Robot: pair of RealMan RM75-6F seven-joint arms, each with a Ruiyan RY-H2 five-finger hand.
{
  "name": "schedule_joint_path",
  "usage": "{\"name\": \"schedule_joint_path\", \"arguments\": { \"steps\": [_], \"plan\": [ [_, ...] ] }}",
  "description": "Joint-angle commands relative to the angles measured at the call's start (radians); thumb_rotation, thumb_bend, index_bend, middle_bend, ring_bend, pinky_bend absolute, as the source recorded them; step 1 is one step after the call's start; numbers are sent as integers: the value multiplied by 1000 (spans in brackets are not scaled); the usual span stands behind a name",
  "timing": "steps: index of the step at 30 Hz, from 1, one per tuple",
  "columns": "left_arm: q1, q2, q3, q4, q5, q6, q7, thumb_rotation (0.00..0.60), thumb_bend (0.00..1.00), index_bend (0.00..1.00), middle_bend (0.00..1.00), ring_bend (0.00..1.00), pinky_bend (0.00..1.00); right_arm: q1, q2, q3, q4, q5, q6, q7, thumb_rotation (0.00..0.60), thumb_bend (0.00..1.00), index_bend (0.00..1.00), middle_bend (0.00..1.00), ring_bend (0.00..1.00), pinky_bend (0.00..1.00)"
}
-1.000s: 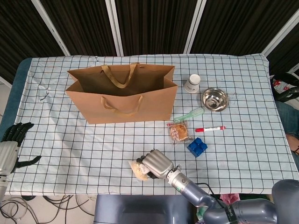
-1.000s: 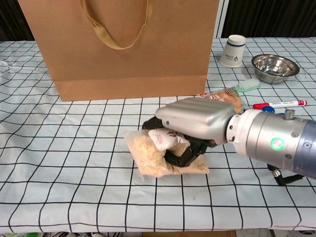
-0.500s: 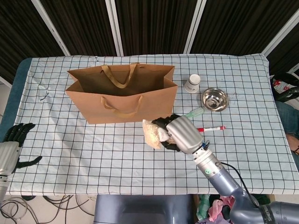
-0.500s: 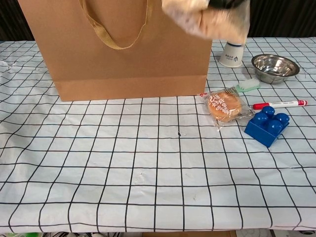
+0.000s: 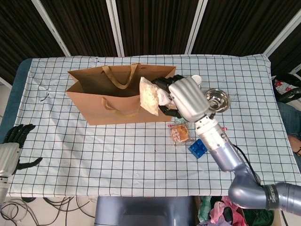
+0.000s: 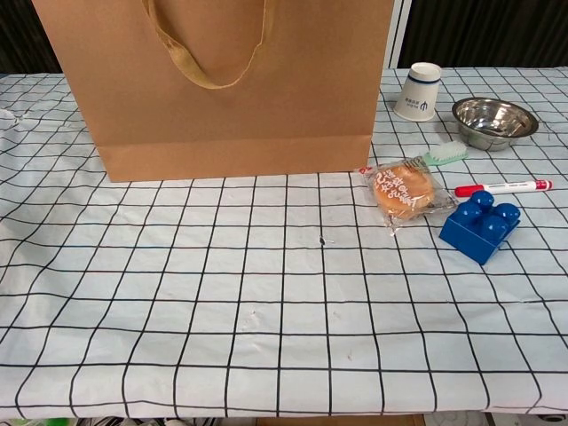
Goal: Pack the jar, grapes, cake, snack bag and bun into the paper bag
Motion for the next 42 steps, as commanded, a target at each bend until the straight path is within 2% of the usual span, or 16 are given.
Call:
{"name": "schedule_joint_path", "arguments": {
  "steps": [1, 7, 14, 17, 21, 24, 29, 33, 37, 42],
  "plan": [
    [-1, 2, -3, 1, -10, -6, -6, 600, 129, 113, 89, 0, 16, 151, -81, 50, 164, 123, -59, -41, 600, 507, 414, 424, 519, 463],
    [-3, 4, -4, 4, -18, -16, -10, 600, 129, 113, 89, 0, 16, 268, -190, 33, 308, 212, -62, -81, 600, 505, 419, 422, 519, 463],
    [-1, 12, -2, 2, -15, -17, -24, 600, 129, 113, 88, 0, 16, 365, -311, -21, 431, 295, -59, -153, 600, 473, 418, 403, 497, 462],
    [1, 17, 2, -2, -9, -16, -36, 600, 129, 113, 88, 0, 16, 396, -347, -42, 474, 344, -70, -190, 600, 416, 383, 332, 407, 422],
    [3, 26, 5, -6, -4, -17, -48, 600, 129, 113, 87, 0, 16, 425, -364, -49, 510, 396, -65, -231, 600, 292, 258, 165, 220, 312],
    [4, 30, 5, -9, -5, -16, -54, 600, 129, 113, 87, 0, 16, 429, -358, -41, 509, 421, -56, -236, 600, 215, 202, 86, 153, 283],
    [7, 34, 5, -11, -5, -14, -58, 600, 129, 113, 87, 0, 16, 415, -318, -30, 464, 439, -33, -238, 600, 157, 163, 33, 112, 269],
    [7, 35, 3, -12, -10, -14, -58, 600, 130, 113, 87, 0, 16, 376, -247, -9, 365, 423, -1, -218, 600, 157, 143, 26, 109, 266],
    [10, 35, -4, -11, -21, -9, -58, 600, 129, 113, 87, 0, 16, 291, -124, -2, 195, 373, 62, -209, 600, 157, 135, 32, 112, 265],
    [10, 34, -2, -14, -19, -9, -54, 600, 129, 113, 87, 0, 16, 156, 34, -56, -6, 301, 130, -230, 600, 157, 135, 55, 117, 265]
  ]
}}
